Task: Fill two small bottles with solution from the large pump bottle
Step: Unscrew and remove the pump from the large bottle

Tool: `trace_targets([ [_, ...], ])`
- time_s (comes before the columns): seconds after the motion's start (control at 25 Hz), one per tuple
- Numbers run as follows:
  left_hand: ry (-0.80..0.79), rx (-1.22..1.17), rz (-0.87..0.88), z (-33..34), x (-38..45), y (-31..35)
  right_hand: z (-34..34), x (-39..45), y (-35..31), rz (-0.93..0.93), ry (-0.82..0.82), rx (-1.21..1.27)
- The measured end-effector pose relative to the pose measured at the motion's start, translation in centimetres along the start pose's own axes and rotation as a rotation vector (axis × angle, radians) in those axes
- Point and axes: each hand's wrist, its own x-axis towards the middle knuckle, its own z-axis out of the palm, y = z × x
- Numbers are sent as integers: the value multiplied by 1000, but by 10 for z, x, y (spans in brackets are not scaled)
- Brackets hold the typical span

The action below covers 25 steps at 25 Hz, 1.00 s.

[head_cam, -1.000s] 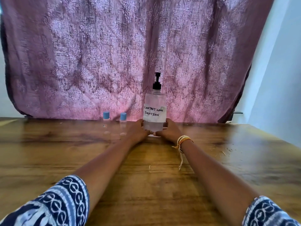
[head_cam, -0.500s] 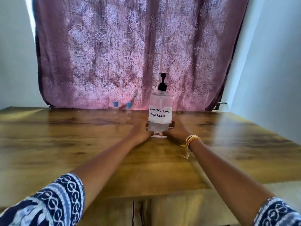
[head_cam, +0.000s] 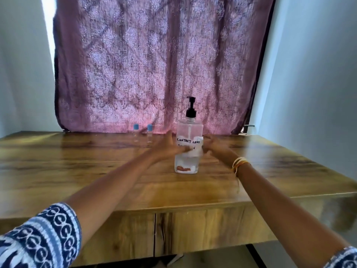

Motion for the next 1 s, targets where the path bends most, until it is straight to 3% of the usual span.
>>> trace_targets([
  [0.16,111,-84,55,-17,30,37,-17,25,-56,-154,199,83],
  [0.28,117,-64,104,-10,47,41,-7,40,-78,-241,216,-82],
  [0.48,193,-261,125,-2,58,26,4,65,-77,-211,364,-269],
  [0.56,187,-294,117,-4,61,22,-2,70,-72,-244,316,-222],
  [0.68,145,-277,109,-6,63,20,-18,73,-65,-296,60,-25],
  [0.8,195,-276,106,-3,64,20,-22,76,-63,-300,-73,90],
  [1.0,202,-275,118,-1,61,21,-10,75,-66,-283,132,74],
])
